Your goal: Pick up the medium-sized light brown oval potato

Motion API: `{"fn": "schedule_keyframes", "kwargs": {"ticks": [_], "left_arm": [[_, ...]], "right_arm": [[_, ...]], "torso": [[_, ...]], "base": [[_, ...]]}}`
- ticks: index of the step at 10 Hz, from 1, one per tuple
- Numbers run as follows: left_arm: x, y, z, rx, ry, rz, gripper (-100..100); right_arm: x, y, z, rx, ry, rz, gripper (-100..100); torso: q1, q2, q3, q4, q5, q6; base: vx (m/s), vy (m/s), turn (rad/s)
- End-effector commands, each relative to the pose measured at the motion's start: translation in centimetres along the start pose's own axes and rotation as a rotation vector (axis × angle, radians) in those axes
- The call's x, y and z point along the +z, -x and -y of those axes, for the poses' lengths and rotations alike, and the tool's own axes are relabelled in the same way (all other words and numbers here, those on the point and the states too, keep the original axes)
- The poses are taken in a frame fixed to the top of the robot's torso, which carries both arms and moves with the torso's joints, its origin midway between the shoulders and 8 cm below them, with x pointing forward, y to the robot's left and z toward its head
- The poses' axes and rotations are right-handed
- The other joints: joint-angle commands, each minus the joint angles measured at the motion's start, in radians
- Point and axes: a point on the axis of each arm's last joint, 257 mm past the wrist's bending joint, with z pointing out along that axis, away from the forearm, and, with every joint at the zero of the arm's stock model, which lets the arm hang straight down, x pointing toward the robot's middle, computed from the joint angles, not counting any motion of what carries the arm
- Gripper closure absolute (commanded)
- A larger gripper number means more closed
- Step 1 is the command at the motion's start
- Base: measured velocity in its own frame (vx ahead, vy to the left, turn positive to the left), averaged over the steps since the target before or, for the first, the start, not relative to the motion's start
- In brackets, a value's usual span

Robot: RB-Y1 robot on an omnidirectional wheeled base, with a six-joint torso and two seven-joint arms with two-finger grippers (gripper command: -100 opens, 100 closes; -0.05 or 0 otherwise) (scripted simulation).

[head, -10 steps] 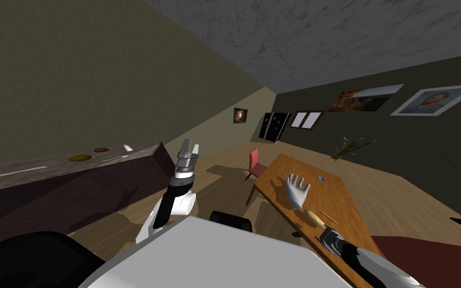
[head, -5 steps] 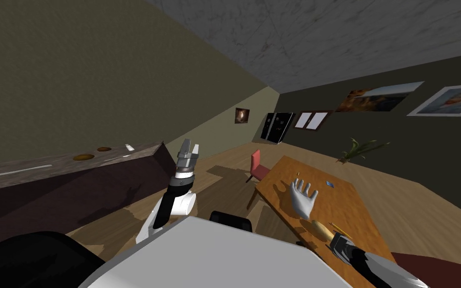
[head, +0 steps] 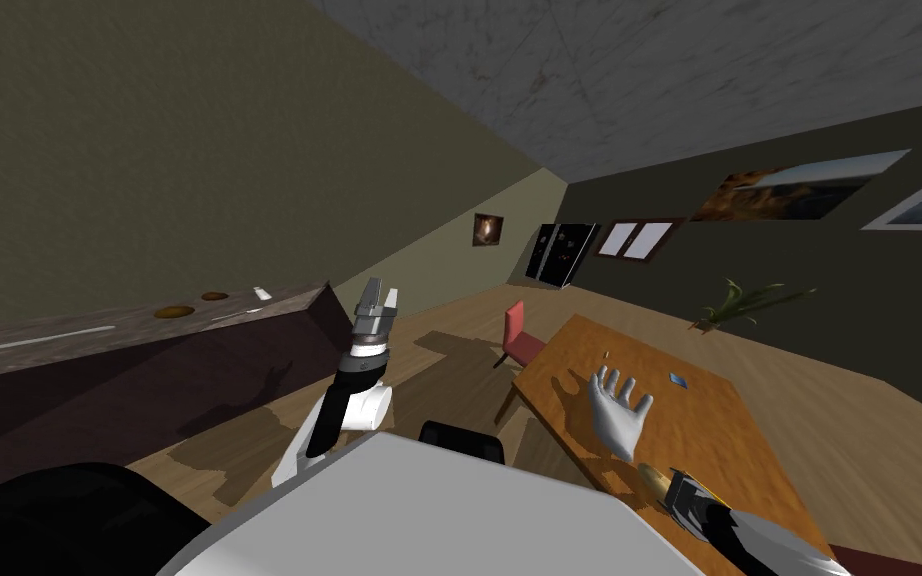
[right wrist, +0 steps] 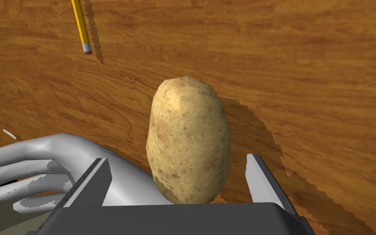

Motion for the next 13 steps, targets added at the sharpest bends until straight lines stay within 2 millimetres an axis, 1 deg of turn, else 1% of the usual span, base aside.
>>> {"fn": "schedule_keyframes", "kwargs": {"ticks": [1, 13], "left_arm": [[0.0, 0.0, 0.0, 0.0, 0.0, 0.0, 0], [0.0, 0.0, 0.0, 0.0, 0.0, 0.0, 0]], "right_arm": [[0.1, 0.0, -0.1, 0.01, 0.0, -0.005, -100], [0.7, -0.4, -1.8, 0.09, -0.002, -0.066, -100]], "torso": [[0.0, 0.0, 0.0, 0.0, 0.0, 0.0], [-0.001, 0.003, 0.002, 0.001, 0.0, 0.001]], "base": [[-0.037, -0.025, 0.071], [-0.047, -0.03, 0.086]]}}
